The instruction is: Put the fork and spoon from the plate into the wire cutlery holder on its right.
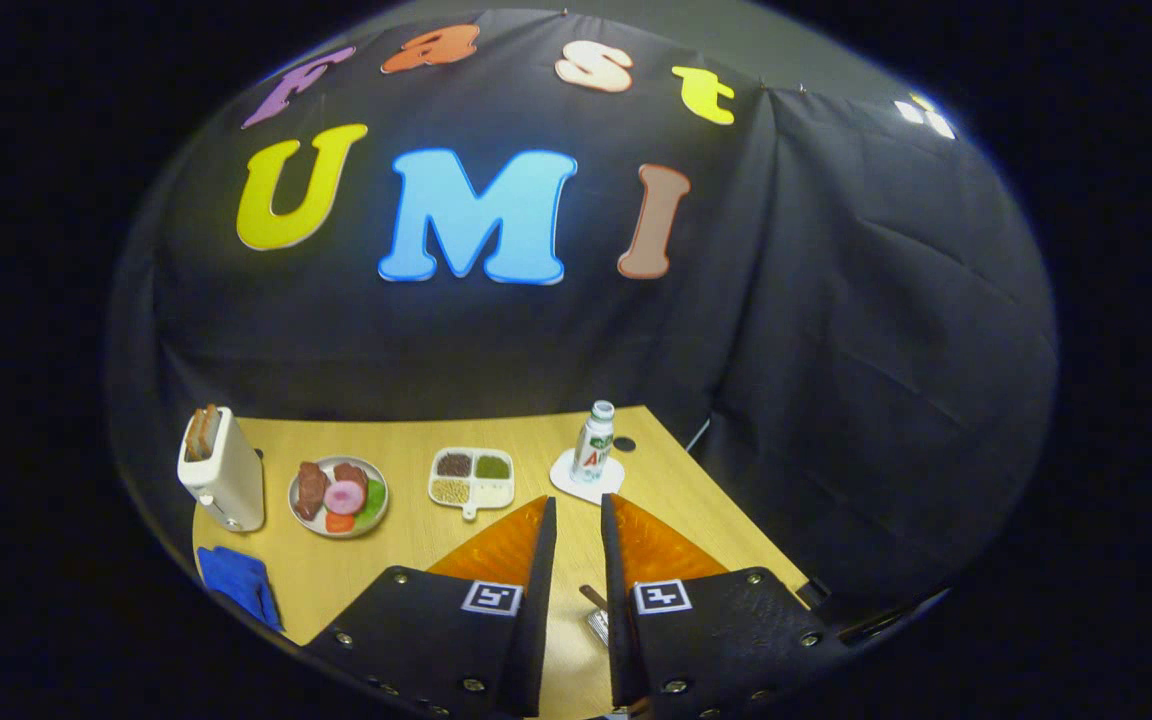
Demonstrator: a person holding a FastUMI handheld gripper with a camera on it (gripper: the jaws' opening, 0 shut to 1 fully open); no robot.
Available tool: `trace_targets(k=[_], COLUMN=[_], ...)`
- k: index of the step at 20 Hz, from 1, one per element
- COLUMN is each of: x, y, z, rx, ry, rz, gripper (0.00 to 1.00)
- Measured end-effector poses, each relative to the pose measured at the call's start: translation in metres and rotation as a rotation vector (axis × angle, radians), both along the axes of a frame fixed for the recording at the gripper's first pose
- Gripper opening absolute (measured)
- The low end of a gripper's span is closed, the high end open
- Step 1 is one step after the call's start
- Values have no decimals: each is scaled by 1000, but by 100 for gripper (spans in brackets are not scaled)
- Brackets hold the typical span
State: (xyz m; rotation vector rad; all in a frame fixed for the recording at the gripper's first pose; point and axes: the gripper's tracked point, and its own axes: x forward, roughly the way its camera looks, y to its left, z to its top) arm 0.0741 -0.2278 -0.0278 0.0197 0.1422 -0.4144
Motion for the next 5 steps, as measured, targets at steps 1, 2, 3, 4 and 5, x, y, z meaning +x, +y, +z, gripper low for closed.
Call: trace_targets(k=[1,2,3,4,5], x=[-2,-5,-8,-11,-14], y=[8,17,25,32,40], z=[12,22,33,41,48], rx=[-13,-24,-35,-46,-53], ry=[-46,-81,-118,-151,-175], rz=[10,23,34,44,56], gripper=[27,26,27,27,27])
